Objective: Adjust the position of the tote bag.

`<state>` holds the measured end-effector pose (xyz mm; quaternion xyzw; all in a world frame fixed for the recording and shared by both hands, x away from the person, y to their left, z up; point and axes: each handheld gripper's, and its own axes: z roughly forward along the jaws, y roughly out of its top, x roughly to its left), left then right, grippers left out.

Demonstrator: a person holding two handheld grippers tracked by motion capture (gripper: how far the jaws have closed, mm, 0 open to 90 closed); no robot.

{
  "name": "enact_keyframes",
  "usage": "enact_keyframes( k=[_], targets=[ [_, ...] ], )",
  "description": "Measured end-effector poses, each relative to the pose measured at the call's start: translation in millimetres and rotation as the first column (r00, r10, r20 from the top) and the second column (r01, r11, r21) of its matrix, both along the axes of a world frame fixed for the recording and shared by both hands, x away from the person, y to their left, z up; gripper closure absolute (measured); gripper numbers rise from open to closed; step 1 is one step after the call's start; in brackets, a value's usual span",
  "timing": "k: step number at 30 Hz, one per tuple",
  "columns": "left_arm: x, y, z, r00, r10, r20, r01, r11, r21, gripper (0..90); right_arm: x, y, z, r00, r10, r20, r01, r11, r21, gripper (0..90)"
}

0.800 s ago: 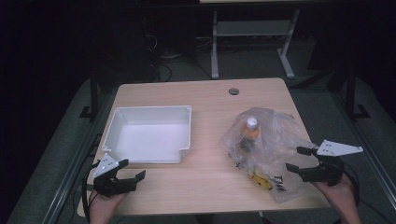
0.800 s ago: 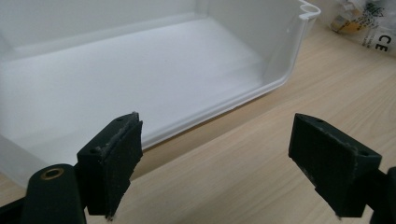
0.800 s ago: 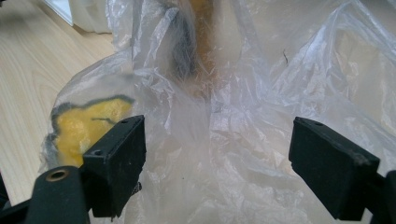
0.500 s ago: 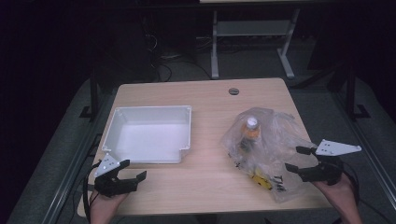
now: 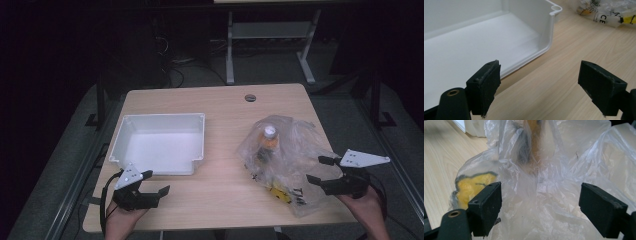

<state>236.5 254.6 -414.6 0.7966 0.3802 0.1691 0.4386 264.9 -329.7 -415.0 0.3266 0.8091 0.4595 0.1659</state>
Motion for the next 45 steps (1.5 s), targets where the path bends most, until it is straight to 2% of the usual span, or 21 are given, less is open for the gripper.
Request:
enact_keyframes(
  k=[3, 8, 10, 16, 21, 30, 35, 42, 45],
  targets=[
    [2.0, -5.7, 4.4, 0.9998, -0.020, -0.001, 0.020, 0.9998, -0.009, 17.4, 0.0, -0.4, 0.9, 1.0000, 0.004, 0.002, -0.004, 1.000, 0.004, 17.8],
    [6.6, -14.4, 9.9, 0.9989, -0.048, -0.001, 0.048, 0.9989, 0.005, 17.5, -0.1, -1.2, 1.4, 1.0000, 0.004, 0.007, -0.004, 1.000, -0.007, 17.9],
    [10.9, -22.8, 14.8, 0.9971, -0.076, 0.000, 0.076, 0.9971, -0.004, 17.3, -0.8, -2.5, 2.4, 0.9999, 0.000, 0.014, 0.000, 1.000, -0.007, 17.9],
    [16.7, -40.2, 25.1, 0.9914, -0.130, 0.006, 0.130, 0.9914, 0.006, 17.0, -1.8, -1.5, 2.3, 1.0000, 0.001, 0.007, -0.001, 1.000, -0.004, 18.7],
    [21.3, -51.5, 30.8, 0.9881, -0.153, 0.012, 0.153, 0.9882, 0.003, 16.9, -1.2, -2.1, 1.8, 0.9999, 0.006, 0.010, -0.006, 1.000, -0.010, 18.7],
    [26.8, -73.4, 33.6, 0.9760, -0.218, 0.004, 0.217, 0.9756, 0.030, 17.1, -1.1, -4.8, 3.2, 0.9999, 0.011, 0.001, -0.011, 1.000, 0.002, 18.8],
    [32.6, -85.8, 35.0, 0.9699, -0.243, 0.000, 0.243, 0.9697, 0.021, 17.2, -1.4, -5.4, 2.7, 0.9999, 0.014, -0.001, -0.014, 1.000, 0.000, 18.7],
    [41.3, -103.0, 35.0, 0.9572, -0.289, -0.020, 0.289, 0.9565, 0.039, 17.7, -2.0, -5.9, 2.7, 0.9999, 0.014, 0.005, -0.014, 1.000, -0.001, 18.4],
    [44.7, -109.0, 35.3, 0.9546, -0.297, -0.023, 0.298, 0.9541, 0.033, 17.7, -1.9, -7.8, 2.3, 1.0000, 0.010, 0.001, -0.010, 1.000, 0.001, 18.3]
  ],
)
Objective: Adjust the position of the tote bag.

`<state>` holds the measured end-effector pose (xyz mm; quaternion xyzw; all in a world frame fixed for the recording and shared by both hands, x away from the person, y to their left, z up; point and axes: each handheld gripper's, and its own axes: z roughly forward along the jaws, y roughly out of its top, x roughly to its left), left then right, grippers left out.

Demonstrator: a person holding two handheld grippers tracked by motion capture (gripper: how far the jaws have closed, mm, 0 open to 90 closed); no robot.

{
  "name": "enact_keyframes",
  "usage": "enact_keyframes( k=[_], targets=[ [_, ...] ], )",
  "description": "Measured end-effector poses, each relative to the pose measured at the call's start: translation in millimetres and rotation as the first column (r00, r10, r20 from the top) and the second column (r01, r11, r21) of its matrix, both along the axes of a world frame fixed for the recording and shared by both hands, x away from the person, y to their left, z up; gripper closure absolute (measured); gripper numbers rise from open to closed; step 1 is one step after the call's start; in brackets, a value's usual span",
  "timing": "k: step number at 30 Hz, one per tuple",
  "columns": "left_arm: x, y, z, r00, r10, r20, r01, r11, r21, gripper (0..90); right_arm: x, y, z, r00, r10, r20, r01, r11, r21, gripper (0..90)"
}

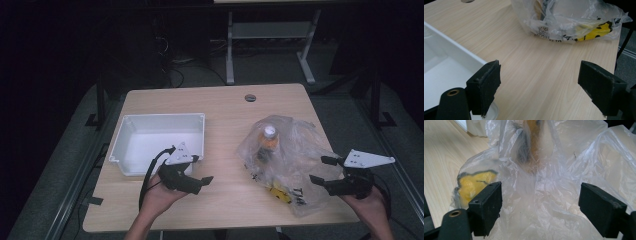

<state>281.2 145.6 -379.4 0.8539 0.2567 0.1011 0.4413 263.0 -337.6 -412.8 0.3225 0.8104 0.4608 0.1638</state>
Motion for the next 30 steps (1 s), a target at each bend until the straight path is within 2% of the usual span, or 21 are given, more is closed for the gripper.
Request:
enact_keyframes(
  k=[7, 16, 30],
  targets=[
    [6.0, -15.1, -1.1, 0.9995, -0.028, -0.014, 0.028, 0.9996, 0.010, 17.7, 0.1, -1.1, 1.0, 0.9999, -0.003, 0.010, 0.003, 1.000, 0.003, 18.2],
    [13.3, -32.1, 2.3, 0.9981, -0.061, -0.011, 0.061, 0.9981, 0.007, 19.5, -1.0, -2.3, 1.4, 0.9999, -0.008, 0.008, 0.008, 1.000, 0.007, 18.2],
    [29.8, -67.5, 5.9, 0.9921, -0.124, -0.019, 0.125, 0.9913, 0.043, 22.3, -0.8, -4.2, 2.0, 0.9999, -0.011, 0.011, 0.011, 1.000, 0.015, 18.1]
  ],
)
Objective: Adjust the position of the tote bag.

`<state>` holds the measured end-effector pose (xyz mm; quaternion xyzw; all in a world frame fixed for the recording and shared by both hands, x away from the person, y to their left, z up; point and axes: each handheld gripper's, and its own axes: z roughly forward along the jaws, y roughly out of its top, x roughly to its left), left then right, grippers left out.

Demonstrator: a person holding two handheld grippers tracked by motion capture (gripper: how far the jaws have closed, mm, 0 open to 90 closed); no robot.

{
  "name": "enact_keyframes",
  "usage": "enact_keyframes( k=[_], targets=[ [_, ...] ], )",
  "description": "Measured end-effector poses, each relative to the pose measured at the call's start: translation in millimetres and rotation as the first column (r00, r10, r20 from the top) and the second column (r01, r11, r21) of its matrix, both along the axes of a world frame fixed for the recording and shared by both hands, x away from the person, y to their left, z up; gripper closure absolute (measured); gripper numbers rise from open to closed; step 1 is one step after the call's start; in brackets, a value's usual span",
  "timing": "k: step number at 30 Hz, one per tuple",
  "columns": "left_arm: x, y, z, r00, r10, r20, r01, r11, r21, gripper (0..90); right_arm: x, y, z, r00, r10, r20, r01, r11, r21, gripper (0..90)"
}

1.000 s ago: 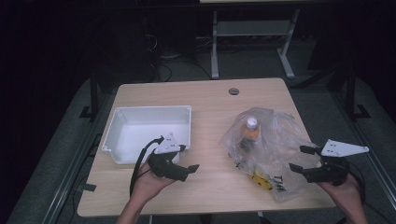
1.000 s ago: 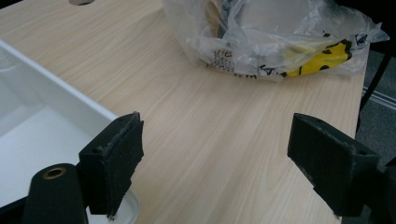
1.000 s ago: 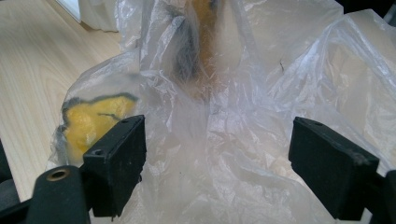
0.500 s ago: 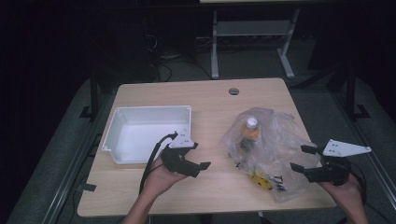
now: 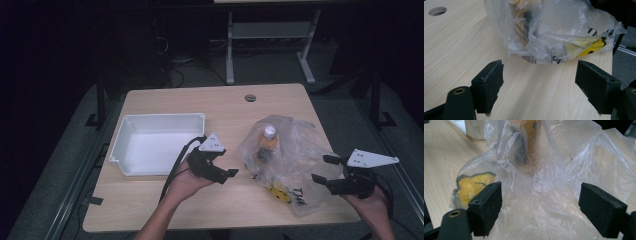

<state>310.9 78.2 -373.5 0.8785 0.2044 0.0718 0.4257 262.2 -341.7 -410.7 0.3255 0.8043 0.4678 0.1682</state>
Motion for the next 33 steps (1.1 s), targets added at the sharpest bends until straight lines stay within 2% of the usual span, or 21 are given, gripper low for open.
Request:
enact_keyframes(
  k=[4, 9, 11, 16, 22, 29, 30, 33],
  targets=[
    [4.1, -8.6, 1.1, 0.9999, -0.015, 0.005, 0.014, 0.9998, 0.013, 23.8, -0.3, 0.1, -0.3, 1.0000, 0.000, -0.004, 0.000, 1.000, 0.000, 18.2],
    [8.7, -17.8, 2.3, 0.9997, -0.023, -0.002, 0.023, 0.9997, 0.002, 26.4, -0.5, -1.1, 0.6, 1.0000, -0.002, 0.005, 0.002, 1.000, -0.001, 18.2],
    [12.4, -24.3, 3.4, 0.9991, -0.042, -0.006, 0.043, 0.9991, 0.009, 28.6, -0.2, -1.4, 0.9, 1.0000, -0.002, 0.008, 0.002, 1.000, 0.003, 18.1],
    [17.2, -34.1, 4.2, 0.9986, -0.054, -0.003, 0.054, 0.9982, 0.025, 33.6, -0.5, -1.9, 0.5, 1.0000, -0.007, 0.002, 0.007, 1.000, -0.003, 18.2],
    [21.6, -43.8, 6.5, 0.9984, -0.056, 0.010, 0.055, 0.9976, 0.041, 38.1, -0.4, -3.0, 0.5, 1.0000, -0.006, 0.006, 0.006, 1.000, 0.000, 18.2],
    [31.5, -56.3, 5.8, 0.9983, -0.057, 0.012, 0.056, 0.9946, 0.088, 43.4, -0.5, -2.6, 0.6, 1.0000, -0.006, 0.007, 0.006, 1.000, 0.001, 18.2],
    [34.6, -59.0, 4.5, 0.9985, -0.053, 0.013, 0.052, 0.9936, 0.100, 45.2, -0.2, -2.6, 0.4, 1.0000, -0.005, 0.006, 0.005, 1.000, 0.000, 18.2],
    [38.4, -62.2, 1.6, 0.9991, -0.042, 0.012, 0.040, 0.9943, 0.099, 50.5, -0.2, -2.4, 0.5, 1.0000, -0.004, 0.006, 0.004, 1.000, -0.001, 18.4]
  ],
)
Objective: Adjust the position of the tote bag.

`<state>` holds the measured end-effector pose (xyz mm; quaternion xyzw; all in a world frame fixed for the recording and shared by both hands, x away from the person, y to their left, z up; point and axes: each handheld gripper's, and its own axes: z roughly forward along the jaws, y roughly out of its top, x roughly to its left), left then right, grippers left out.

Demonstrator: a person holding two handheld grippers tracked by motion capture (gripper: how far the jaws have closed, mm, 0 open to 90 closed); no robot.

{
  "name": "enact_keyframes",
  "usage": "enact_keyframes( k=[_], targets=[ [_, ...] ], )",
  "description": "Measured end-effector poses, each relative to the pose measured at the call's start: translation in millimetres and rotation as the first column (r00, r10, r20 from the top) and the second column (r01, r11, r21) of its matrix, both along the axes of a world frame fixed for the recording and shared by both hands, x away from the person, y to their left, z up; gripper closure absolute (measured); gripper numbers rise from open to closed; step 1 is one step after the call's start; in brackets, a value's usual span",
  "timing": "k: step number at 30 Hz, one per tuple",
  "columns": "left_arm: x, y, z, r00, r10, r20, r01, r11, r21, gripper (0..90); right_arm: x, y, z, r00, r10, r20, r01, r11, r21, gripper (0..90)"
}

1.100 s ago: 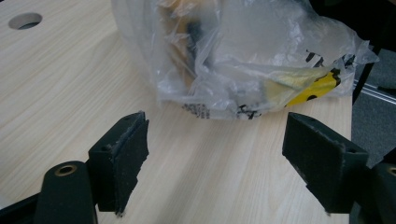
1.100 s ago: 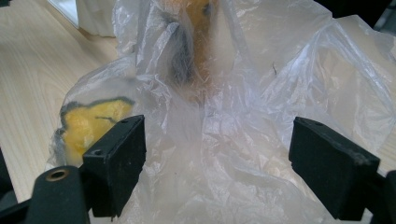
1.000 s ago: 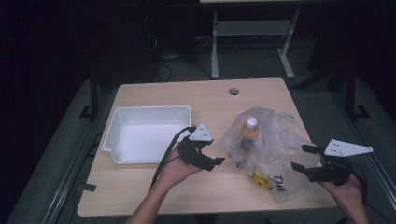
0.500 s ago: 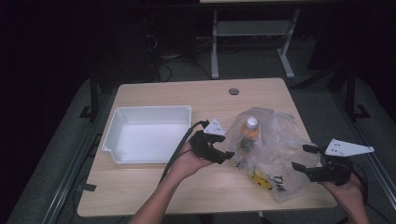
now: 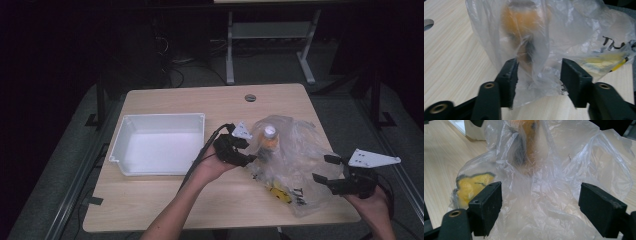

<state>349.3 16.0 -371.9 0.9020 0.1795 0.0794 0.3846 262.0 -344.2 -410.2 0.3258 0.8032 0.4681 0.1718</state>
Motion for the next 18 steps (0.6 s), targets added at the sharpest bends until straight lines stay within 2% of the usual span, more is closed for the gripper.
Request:
enact_keyframes(
  k=[5, 11, 12, 14, 15, 18],
  targets=[
    [5.6, -1.7, -4.4, 0.9999, 0.000, -0.010, 0.000, 0.9998, 0.021, 58.4, -0.1, 0.4, 0.0, 1.0000, 0.003, 0.000, -0.003, 1.000, 0.002, 18.8],
    [7.6, -4.9, -6.7, 0.9998, -0.021, -0.008, 0.021, 0.9990, 0.039, 73.9, 0.5, 0.9, -1.0, 1.0000, 0.006, -0.005, -0.006, 1.000, -0.001, 18.9],
    [8.0, -6.6, -7.0, 0.9996, -0.027, -0.003, 0.027, 0.9982, 0.053, 77.1, 0.5, 1.0, -1.0, 1.0000, 0.007, -0.005, -0.007, 1.000, 0.000, 18.9],
    [8.4, -7.1, -7.4, 0.9997, -0.026, 0.000, 0.026, 0.9984, 0.050, 80.7, 0.7, 1.1, -1.1, 1.0000, 0.008, -0.004, -0.008, 1.000, 0.000, 19.0],
    [9.1, -7.9, -8.9, 0.9997, -0.017, -0.015, 0.018, 0.9991, 0.040, 82.5, 0.9, 1.5, -1.4, 0.9999, 0.010, -0.006, -0.010, 1.000, 0.000, 19.0],
    [10.4, -5.9, -10.7, 1.0000, -0.004, -0.008, 0.005, 0.9988, 0.049, 88.7, 0.3, 2.4, -2.3, 0.9998, 0.011, -0.013, -0.011, 1.000, -0.002, 19.4]
  ],
)
